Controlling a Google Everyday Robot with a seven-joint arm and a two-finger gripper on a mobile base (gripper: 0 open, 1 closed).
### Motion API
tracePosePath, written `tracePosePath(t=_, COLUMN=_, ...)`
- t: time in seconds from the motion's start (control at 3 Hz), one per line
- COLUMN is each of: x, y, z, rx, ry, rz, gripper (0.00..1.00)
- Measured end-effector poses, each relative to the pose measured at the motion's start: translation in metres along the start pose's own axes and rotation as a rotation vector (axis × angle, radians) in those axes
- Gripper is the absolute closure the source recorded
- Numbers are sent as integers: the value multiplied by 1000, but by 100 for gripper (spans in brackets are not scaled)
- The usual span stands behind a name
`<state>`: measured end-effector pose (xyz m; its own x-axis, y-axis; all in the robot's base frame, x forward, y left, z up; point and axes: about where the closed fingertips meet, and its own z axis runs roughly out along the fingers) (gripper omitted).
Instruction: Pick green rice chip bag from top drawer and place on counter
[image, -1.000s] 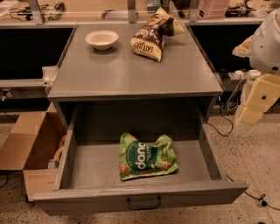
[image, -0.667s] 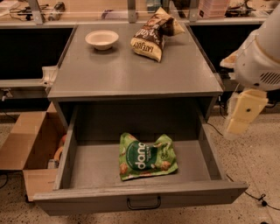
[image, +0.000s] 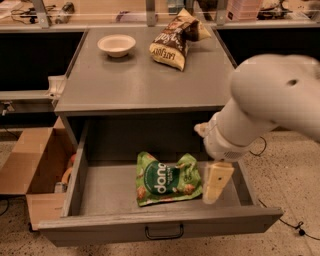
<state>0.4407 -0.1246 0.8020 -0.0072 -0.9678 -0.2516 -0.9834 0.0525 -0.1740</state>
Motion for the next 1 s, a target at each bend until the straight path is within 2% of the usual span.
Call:
tracePosePath(t=0.33, x=-13, y=3, z=76, rx=-80, ry=-62, rz=-28, gripper=0)
tracePosePath(t=0.67, x=-13, y=3, z=76, rx=-80, ry=-62, rz=-28, gripper=0)
tracePosePath(t=1.0, x=-15, y=-16, z=88, rx=-74, ry=-87, rz=-48, gripper=0)
